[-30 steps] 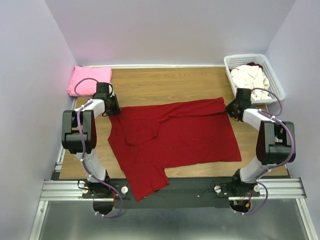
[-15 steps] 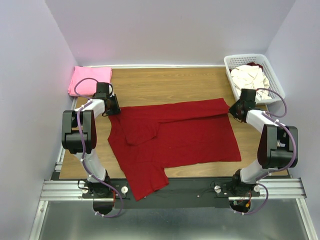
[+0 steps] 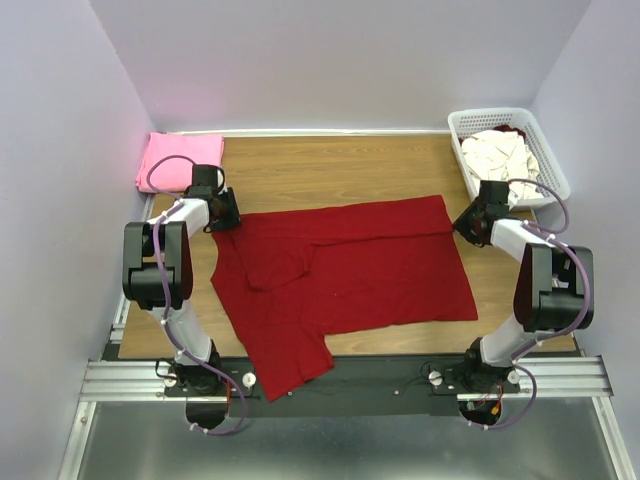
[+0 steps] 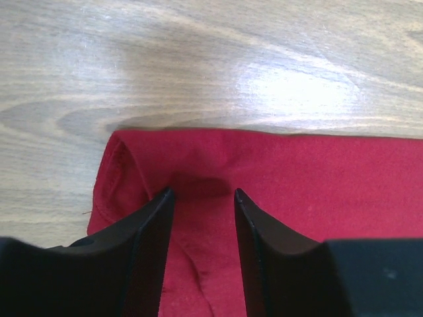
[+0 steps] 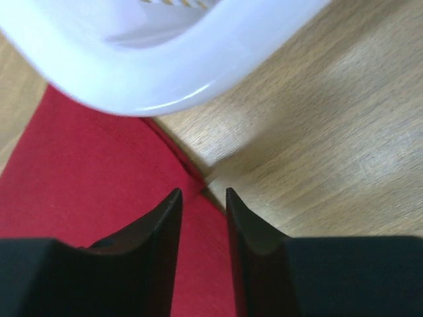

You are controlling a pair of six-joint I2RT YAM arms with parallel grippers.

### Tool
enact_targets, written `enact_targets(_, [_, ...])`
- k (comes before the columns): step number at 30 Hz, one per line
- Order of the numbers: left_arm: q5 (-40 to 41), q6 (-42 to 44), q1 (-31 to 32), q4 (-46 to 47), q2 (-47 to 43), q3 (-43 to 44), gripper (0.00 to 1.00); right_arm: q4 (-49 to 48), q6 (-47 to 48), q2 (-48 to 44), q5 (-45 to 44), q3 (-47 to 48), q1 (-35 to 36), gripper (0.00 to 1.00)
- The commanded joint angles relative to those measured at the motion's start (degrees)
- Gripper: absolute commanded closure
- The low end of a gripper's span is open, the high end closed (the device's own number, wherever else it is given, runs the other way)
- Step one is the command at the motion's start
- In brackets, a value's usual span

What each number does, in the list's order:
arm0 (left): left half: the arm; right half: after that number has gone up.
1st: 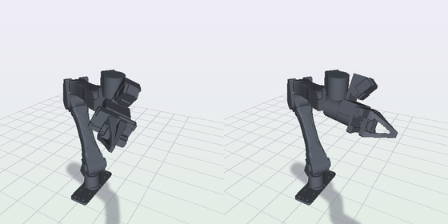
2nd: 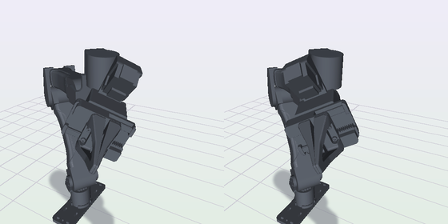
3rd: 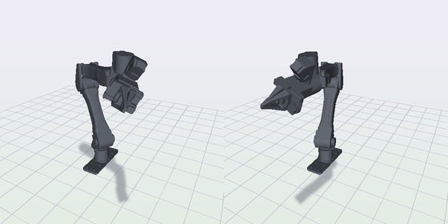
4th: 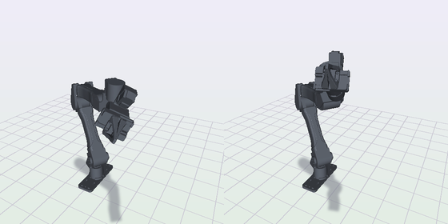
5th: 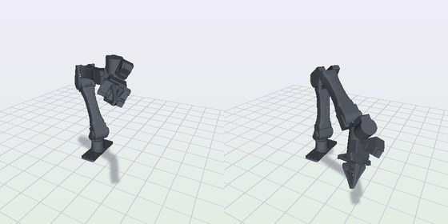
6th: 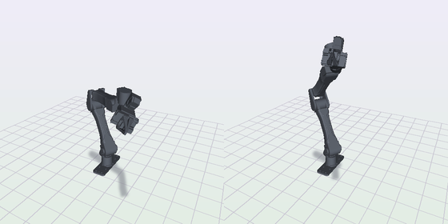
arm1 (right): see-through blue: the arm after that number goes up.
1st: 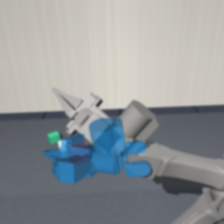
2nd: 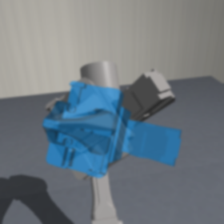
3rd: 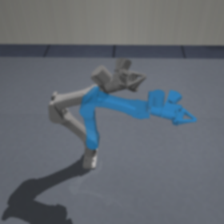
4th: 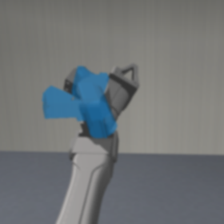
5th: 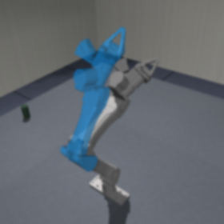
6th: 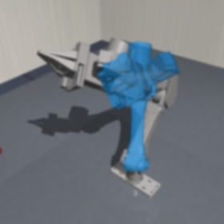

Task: Fold and stack the t-shirts
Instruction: Fold the tshirt

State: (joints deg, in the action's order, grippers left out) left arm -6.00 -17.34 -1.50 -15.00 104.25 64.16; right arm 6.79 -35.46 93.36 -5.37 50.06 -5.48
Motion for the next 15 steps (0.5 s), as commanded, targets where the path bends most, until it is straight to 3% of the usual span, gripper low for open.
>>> enact_targets(1, [0.21,0.38,-0.35,-1.08,-4.04,-0.27,0.49,1.12,2.94,-3.10,4.04,2.84,-0.24,0.59])
enact_targets(9, [1.34,-1.47,1.32,-0.64,-12.22,-2.46,0.47,0.95,7.86,3.04,13.01,12.51,9.59,0.54])
enact_targets(15, [4.59,-2.42,1.23,0.14,-8.37,-2.90,0.52,0.69,7.60,13.14,13.71,18.48,15.49,0.54])
